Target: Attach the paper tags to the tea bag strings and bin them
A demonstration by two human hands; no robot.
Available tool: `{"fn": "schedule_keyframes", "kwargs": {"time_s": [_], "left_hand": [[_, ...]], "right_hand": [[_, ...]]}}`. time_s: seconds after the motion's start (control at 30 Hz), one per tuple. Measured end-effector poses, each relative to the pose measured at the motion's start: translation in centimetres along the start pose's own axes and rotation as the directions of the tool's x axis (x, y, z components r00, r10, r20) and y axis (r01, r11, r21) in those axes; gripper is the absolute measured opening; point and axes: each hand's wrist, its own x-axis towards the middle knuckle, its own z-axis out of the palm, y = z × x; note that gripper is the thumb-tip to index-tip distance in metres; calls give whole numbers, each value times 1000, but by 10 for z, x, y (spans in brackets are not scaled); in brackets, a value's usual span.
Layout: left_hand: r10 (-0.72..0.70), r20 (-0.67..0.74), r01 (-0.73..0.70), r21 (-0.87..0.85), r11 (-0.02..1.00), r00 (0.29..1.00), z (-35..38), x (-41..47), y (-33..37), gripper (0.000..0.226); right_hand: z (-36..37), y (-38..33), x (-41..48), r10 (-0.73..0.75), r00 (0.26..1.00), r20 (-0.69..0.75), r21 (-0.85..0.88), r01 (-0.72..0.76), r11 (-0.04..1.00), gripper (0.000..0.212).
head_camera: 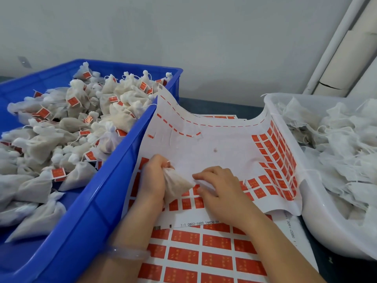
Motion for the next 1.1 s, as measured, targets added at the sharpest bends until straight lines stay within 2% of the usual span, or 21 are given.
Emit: {"fn": "schedule_keyframes", "kwargs": {"time_s": [0.13, 0.23, 0.43, 0.53, 0.63, 0.83, 0.93, 1.1], "left_hand": [[11, 11, -11, 22, 1000, 1000, -1, 2, -3, 23], [-1, 10, 1, 33, 999, 1000, -2, 2, -3, 23], [27, 55, -31, 71, 997, 998, 1, 1, -4, 28], [25, 70, -31, 80, 996, 997, 1, -1, -5, 29], [11, 77, -17, 81, 997, 997, 2, -2, -4, 27], [-43, 58, 35, 120, 992, 997, 5, 1, -2, 21], [-42, 62, 34, 120, 992, 997, 3, 1, -4, 24], [-20, 74, 13, 90, 996, 997, 1, -2, -4, 29]], "right_hand": [[-4, 3, 12, 39, 995, 93, 20, -41, 999, 31], [-7, 4, 17, 36, 991, 131, 56, -43, 997, 12], [3, 4, 17, 8, 999, 36, 1, -8, 1000, 4], [4, 4, 14, -4, 1000, 23, 20, 3, 1000, 8], [3, 4, 14, -8, 999, 37, -5, 9, 1000, 21], [1, -1, 16, -10, 999, 39, -46, 12, 999, 20], [2, 0, 14, -30, 999, 14, -17, 30, 999, 13], [6, 2, 12, -35, 999, -7, -49, 35, 998, 32]]}}
